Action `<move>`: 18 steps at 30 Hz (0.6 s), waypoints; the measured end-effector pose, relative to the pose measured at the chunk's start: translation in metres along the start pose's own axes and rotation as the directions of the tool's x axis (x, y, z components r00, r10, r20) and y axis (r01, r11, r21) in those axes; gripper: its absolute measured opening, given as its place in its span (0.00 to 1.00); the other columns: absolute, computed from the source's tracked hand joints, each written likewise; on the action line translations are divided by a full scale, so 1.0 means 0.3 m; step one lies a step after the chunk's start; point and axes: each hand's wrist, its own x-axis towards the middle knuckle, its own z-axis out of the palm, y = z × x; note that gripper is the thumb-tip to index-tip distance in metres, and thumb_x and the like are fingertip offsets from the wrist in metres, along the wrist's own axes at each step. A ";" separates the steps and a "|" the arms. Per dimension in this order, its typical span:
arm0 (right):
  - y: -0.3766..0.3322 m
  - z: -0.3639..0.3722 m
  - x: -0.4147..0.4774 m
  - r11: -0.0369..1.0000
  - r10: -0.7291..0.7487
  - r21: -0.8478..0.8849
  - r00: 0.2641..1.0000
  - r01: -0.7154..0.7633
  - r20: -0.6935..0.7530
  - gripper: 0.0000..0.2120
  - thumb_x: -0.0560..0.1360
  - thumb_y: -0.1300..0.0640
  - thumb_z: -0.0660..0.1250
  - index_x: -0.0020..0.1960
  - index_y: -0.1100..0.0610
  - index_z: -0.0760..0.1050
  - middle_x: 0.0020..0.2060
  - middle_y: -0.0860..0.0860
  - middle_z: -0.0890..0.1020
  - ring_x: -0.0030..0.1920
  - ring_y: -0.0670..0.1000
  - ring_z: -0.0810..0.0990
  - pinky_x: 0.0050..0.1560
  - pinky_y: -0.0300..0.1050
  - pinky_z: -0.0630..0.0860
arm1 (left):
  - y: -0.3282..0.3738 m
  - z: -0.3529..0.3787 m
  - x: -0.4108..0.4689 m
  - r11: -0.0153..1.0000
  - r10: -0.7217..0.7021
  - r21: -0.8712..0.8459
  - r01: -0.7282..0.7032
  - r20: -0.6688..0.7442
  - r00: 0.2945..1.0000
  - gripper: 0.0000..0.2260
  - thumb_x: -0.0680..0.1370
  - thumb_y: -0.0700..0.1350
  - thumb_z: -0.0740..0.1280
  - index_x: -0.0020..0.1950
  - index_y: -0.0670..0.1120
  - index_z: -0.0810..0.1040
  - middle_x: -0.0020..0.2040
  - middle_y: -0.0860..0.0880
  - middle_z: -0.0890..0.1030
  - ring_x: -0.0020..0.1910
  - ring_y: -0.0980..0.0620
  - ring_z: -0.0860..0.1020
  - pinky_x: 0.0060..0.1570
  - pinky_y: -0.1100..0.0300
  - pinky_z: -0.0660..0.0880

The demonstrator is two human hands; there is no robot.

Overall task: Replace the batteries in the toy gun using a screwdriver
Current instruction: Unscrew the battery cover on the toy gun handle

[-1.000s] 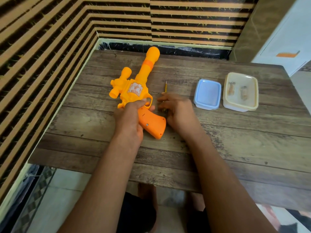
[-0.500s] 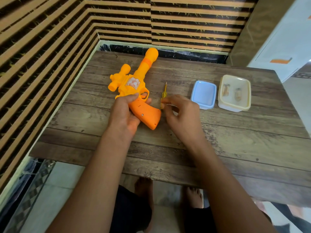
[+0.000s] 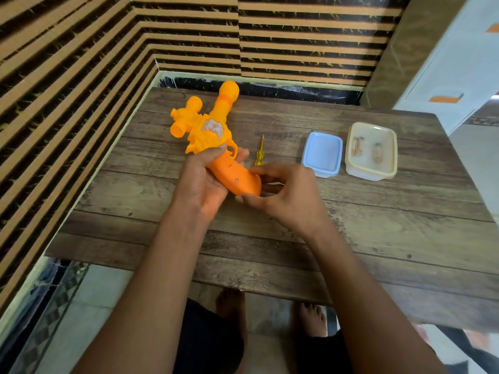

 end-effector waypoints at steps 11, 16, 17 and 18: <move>-0.009 -0.034 -0.016 0.969 0.092 0.222 0.992 -0.109 0.085 0.19 0.64 0.56 0.85 0.54 0.53 0.87 0.45 0.48 0.89 0.46 0.45 0.87 0.52 0.49 0.86 | 0.008 0.008 -0.005 0.987 0.094 0.118 -0.105 0.091 0.991 0.20 0.83 0.49 0.68 0.73 0.44 0.74 0.57 0.40 0.80 0.43 0.48 0.82 0.43 0.55 0.80; 0.005 -0.016 -0.014 0.933 0.165 0.293 0.973 -0.207 0.163 0.18 0.69 0.57 0.82 0.59 0.55 0.86 0.47 0.49 0.89 0.50 0.49 0.88 0.57 0.58 0.84 | 0.000 0.007 -0.004 0.940 0.155 0.285 -0.189 0.139 0.978 0.18 0.79 0.54 0.70 0.67 0.50 0.78 0.58 0.42 0.80 0.44 0.51 0.82 0.42 0.57 0.80; 0.007 -0.012 -0.015 0.920 0.175 0.323 0.971 -0.221 0.164 0.17 0.71 0.58 0.81 0.59 0.56 0.86 0.47 0.49 0.89 0.51 0.50 0.88 0.59 0.59 0.83 | -0.001 0.006 -0.005 0.933 0.162 0.295 -0.204 0.162 0.974 0.17 0.80 0.52 0.70 0.67 0.48 0.78 0.59 0.42 0.79 0.44 0.51 0.82 0.42 0.58 0.80; 0.007 -0.008 -0.016 0.906 0.187 0.353 0.969 -0.233 0.161 0.15 0.72 0.58 0.80 0.59 0.55 0.86 0.47 0.49 0.89 0.53 0.52 0.88 0.61 0.60 0.82 | -0.002 0.007 -0.006 0.931 0.166 0.294 -0.214 0.182 0.969 0.15 0.81 0.49 0.70 0.67 0.47 0.78 0.59 0.42 0.79 0.45 0.51 0.83 0.44 0.58 0.81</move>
